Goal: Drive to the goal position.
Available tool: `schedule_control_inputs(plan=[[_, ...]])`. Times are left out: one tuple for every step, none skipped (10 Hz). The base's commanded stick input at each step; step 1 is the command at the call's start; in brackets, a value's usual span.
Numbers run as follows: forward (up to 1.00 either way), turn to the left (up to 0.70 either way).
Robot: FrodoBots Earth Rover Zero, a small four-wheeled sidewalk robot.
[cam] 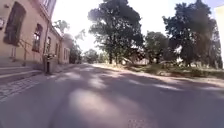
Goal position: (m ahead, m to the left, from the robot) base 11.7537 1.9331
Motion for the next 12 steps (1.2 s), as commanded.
schedule_control_inputs(plan=[[0.70, 0.14], [0.70, 0.14], [0.70, 0.14], [0.70, 0.14], [0.70, 0.14], [0.70, 0.14], [0.70, 0.14], [0.70, 0.14], [0.70, 0.14], [0.70, 0.14], [0.70, 0.14], [0.70, 0.14]])
